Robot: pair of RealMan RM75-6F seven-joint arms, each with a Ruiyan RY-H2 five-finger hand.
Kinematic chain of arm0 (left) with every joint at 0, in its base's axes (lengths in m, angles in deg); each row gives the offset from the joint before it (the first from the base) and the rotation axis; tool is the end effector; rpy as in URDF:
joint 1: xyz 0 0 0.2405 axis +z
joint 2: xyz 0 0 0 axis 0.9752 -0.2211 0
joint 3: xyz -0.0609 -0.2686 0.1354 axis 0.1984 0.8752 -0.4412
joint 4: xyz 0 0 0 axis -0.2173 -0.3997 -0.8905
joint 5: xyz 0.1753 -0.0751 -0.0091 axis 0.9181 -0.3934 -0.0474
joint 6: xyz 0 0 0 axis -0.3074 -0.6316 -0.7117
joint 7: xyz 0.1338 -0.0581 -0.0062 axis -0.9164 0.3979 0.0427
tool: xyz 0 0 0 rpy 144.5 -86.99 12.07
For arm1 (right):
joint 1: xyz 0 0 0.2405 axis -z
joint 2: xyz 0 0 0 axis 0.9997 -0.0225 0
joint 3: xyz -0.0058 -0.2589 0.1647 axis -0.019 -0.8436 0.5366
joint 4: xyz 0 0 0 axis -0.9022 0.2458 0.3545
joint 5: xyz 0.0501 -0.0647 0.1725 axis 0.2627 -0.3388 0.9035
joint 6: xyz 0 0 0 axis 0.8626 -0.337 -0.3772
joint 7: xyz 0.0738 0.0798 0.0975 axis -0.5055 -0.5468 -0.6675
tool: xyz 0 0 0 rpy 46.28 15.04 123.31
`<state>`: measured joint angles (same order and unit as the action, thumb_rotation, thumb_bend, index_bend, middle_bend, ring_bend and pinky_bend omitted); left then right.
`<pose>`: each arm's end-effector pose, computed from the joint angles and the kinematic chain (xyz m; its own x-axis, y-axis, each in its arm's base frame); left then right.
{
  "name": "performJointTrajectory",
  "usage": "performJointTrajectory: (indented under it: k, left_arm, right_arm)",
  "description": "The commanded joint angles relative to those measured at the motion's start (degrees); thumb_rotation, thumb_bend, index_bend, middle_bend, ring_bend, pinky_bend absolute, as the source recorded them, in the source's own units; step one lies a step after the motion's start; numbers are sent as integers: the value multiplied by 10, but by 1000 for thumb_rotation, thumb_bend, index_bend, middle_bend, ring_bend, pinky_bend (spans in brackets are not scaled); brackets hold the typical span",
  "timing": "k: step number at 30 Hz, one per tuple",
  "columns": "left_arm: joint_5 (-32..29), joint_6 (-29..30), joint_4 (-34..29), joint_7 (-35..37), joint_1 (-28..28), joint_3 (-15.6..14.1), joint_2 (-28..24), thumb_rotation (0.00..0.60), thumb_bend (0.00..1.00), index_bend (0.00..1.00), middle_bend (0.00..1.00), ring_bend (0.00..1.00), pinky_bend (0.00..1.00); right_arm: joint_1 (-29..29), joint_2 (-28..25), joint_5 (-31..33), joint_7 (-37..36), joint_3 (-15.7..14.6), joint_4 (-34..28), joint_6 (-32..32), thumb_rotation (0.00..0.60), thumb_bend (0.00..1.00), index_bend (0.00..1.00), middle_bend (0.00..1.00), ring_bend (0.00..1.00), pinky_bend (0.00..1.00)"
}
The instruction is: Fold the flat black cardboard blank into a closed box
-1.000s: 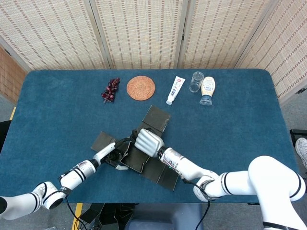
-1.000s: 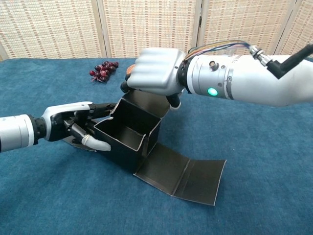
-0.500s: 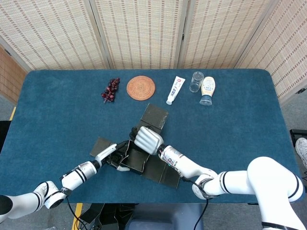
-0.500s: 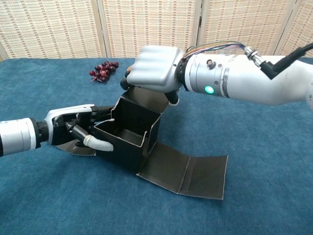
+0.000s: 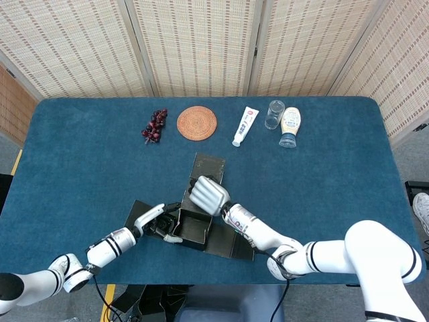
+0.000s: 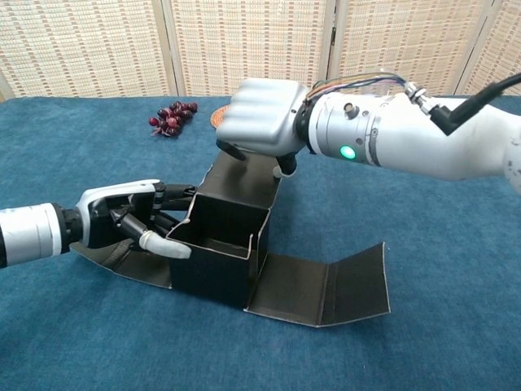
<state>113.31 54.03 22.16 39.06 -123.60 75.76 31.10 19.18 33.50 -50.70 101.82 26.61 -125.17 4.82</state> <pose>-0.2215 0.3583 -0.0529 -0.4524 0.7696 0.4507 0.7887 0.1094 0.6049 -0.0384 -0.4006 -0.0385 0.8838 0.3177 0.3434 -0.0528 -0.6617 0.7479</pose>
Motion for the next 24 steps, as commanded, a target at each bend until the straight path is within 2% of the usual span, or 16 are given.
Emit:
performJointTrajectory:
  k: [1,7,14,18,24]
  left_arm:
    - [-2,2,0,-7,2,-2,3,600,102,239,245,679,921]
    - [-9,2,0,-21,4,-1,8,600,102,246,247,678,920]
    - [-10,5,-3,-20,6,-4,7,600,103,253,252,664,919]
    - [-13,8,-7,-10,8,-3,3,600,134,281,290,671,919]
    - [-17,12,-11,14,11,-4,-6,600,138,285,292,664,919]
  right_arm:
    - [3,-2,-1,-3,2,-5,-4,600,208,355,342,815,967]
    - [14,-19,-9,-24,9,-29,-18,600,207,317,316,798,967]
    - [50,-63,-25,-94,22,-91,-47,600,207,277,293,780,967]
    - [76,-90,-34,-138,28,-124,-67,600,207,264,291,777,967]
    - [119,-126,-43,-208,32,-152,-93,600,207,261,289,775,967]
